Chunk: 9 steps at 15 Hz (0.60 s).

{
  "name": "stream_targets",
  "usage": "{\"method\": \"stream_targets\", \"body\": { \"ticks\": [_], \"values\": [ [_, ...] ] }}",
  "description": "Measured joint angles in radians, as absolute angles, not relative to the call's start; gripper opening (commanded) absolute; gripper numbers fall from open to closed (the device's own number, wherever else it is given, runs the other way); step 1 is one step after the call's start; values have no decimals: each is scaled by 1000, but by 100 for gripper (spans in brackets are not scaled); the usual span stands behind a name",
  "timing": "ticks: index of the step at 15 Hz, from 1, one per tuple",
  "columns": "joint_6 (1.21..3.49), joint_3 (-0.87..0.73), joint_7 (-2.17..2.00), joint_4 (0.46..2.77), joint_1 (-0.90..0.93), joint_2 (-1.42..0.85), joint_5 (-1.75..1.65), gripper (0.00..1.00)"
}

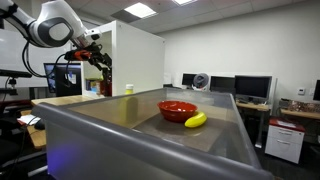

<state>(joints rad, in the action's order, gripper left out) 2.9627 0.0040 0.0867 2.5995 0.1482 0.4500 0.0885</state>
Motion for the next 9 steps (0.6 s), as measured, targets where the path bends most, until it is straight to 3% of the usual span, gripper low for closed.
{"method": "stream_targets", "body": {
  "ticks": [1,9],
  "values": [
    [2963,5,87,2600,147,448,88,80],
    [2963,7,87,2599,148,443,88,36]
  ]
}}
